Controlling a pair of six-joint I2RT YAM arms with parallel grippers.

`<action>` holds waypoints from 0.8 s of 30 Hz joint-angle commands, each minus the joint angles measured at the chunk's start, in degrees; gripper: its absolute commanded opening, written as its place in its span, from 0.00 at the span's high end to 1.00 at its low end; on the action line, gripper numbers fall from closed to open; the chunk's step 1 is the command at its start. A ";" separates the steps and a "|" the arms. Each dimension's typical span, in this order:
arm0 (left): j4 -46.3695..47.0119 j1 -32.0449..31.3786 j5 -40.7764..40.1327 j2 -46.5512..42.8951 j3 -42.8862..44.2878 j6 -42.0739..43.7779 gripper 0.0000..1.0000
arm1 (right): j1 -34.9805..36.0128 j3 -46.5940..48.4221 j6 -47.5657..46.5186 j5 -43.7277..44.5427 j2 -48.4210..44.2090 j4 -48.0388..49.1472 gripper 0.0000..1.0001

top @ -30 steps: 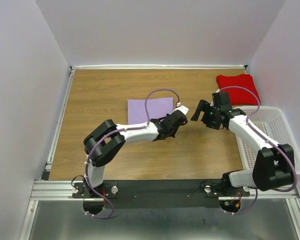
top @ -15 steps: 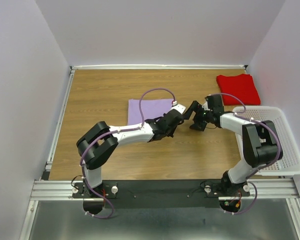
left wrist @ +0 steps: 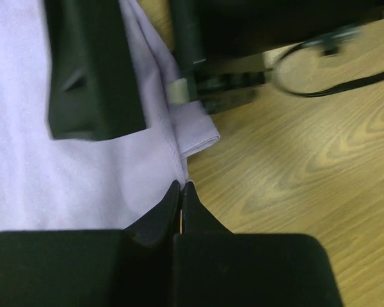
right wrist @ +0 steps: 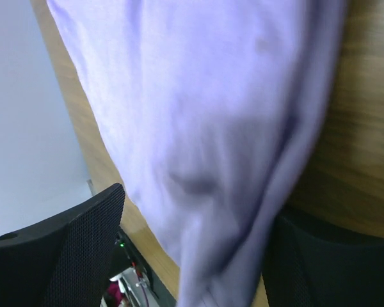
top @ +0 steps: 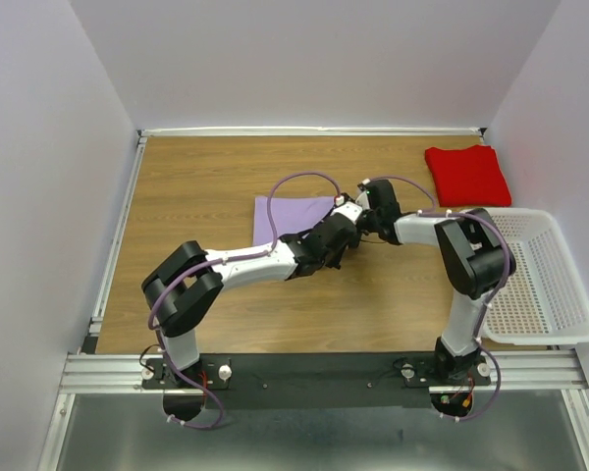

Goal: Fold and stack the t-shirts
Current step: Neatly place the folded tshirt to the corner

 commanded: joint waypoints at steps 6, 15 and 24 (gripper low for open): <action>2.49 0.11 3.17 -3.76 -0.71 -2.06 1.00 | 2.80 4.23 -1.28 3.45 6.95 -2.37 0.50; 1.62 0.89 4.14 -6.56 0.34 -2.94 0.44 | 2.80 9.23 -14.10 11.96 3.26 -15.98 0.99; -1.54 14.24 8.71 -16.93 -2.64 -1.19 0.03 | 1.75 23.55 -38.88 32.34 3.35 -38.22 1.00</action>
